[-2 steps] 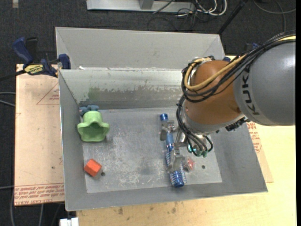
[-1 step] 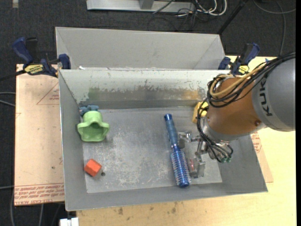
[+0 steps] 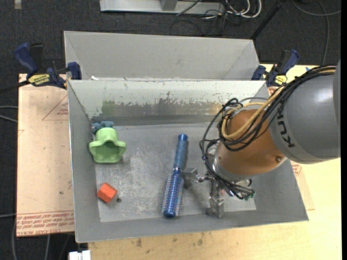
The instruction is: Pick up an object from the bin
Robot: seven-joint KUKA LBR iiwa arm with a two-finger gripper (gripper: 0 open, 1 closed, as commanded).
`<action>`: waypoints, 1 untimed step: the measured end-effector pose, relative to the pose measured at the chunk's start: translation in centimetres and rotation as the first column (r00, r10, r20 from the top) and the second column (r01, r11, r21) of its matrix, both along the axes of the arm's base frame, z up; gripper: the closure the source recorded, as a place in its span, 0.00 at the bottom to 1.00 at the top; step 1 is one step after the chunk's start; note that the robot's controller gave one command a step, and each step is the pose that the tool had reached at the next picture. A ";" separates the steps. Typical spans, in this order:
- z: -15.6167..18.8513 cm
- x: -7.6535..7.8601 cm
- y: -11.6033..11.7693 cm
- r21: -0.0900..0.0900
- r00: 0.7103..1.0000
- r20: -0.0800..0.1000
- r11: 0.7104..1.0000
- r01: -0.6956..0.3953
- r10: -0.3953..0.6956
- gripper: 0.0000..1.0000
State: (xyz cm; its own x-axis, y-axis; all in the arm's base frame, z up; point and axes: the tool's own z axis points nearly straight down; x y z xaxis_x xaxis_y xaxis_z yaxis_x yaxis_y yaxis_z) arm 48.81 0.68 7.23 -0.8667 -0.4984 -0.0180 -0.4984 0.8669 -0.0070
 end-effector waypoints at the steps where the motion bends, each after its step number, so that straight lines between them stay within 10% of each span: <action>1: 6.8 2.3 1.7 -0.001 0.998 -0.009 0.999 -0.055 0.055 0.00</action>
Offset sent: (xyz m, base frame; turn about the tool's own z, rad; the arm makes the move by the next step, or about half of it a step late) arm 0.0200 0.0155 0.0639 -0.0560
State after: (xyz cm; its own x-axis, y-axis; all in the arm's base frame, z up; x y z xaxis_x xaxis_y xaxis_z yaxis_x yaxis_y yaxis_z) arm 51.11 2.38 14.00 -0.8384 -0.5450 -0.0093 -0.5450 0.8384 -0.0034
